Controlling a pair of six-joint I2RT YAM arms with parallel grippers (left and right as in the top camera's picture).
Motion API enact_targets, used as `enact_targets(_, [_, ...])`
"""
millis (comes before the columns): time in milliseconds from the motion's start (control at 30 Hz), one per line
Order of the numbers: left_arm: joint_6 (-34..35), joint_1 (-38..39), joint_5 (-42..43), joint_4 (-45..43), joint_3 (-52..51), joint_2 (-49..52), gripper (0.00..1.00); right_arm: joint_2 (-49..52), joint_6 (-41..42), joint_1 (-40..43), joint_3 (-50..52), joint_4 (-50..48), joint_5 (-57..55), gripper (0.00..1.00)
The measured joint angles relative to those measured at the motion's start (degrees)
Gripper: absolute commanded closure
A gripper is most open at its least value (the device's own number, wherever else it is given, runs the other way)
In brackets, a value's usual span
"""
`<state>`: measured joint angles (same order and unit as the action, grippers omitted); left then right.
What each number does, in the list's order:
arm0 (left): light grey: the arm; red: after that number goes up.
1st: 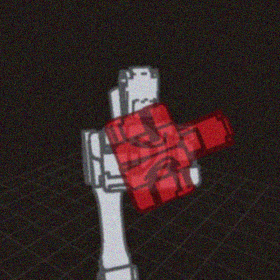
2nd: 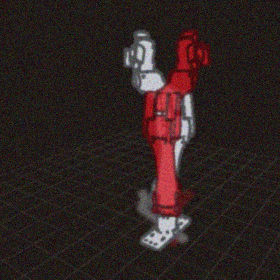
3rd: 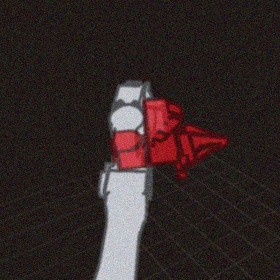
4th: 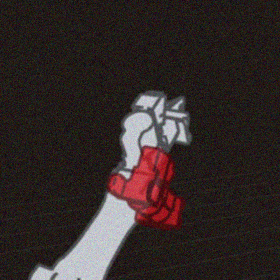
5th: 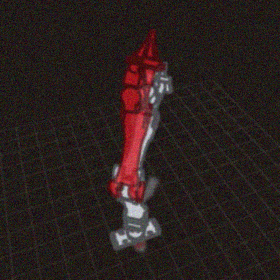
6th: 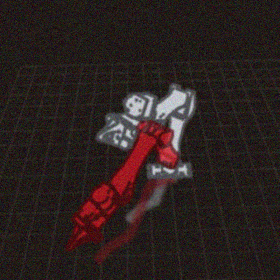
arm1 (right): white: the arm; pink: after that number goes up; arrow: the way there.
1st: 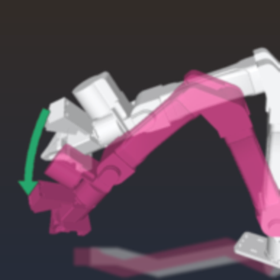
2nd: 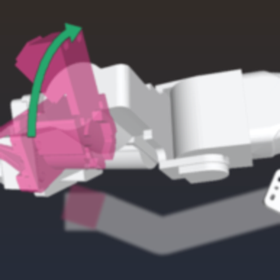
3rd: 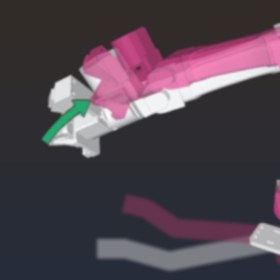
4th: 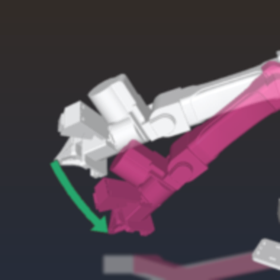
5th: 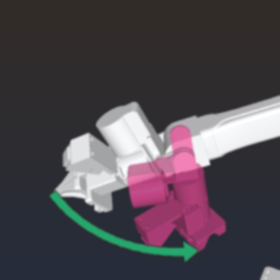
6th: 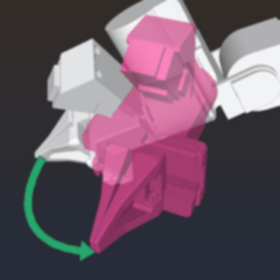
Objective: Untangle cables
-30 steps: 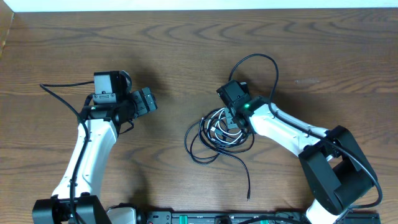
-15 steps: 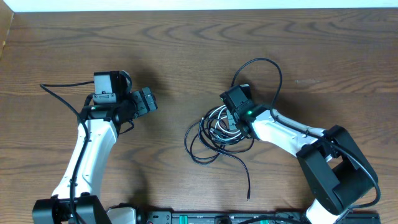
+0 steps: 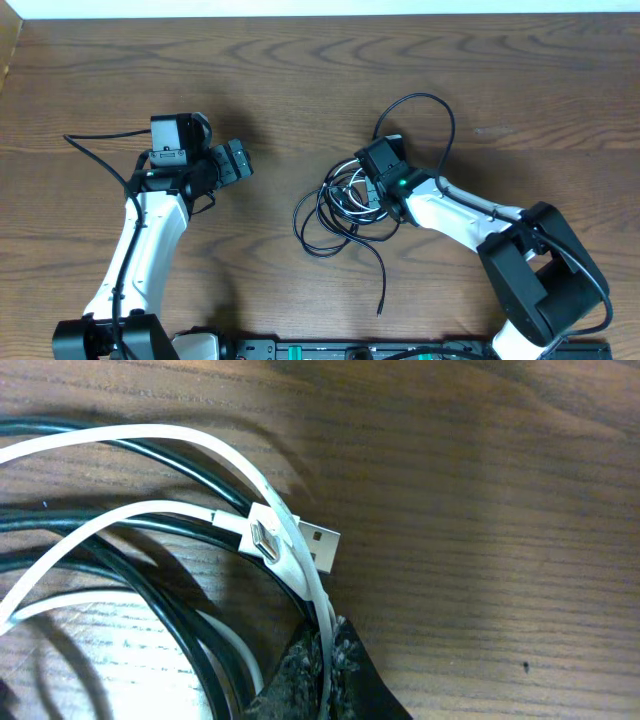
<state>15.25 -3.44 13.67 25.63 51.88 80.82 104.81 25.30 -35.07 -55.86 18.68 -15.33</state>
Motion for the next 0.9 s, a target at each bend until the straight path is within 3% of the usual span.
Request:
enact_targets(367, [-0.5,0.0,3.0,-0.2,0.0,0.0,0.02,-12.4,1.7,1.3,0.6,4.0,4.9,0.99])
enact_targets(900, [-0.5,0.0,3.0,-0.3,0.0,0.0,0.02,-27.0,2.8,6.3,0.6,5.9,20.7,0.99])
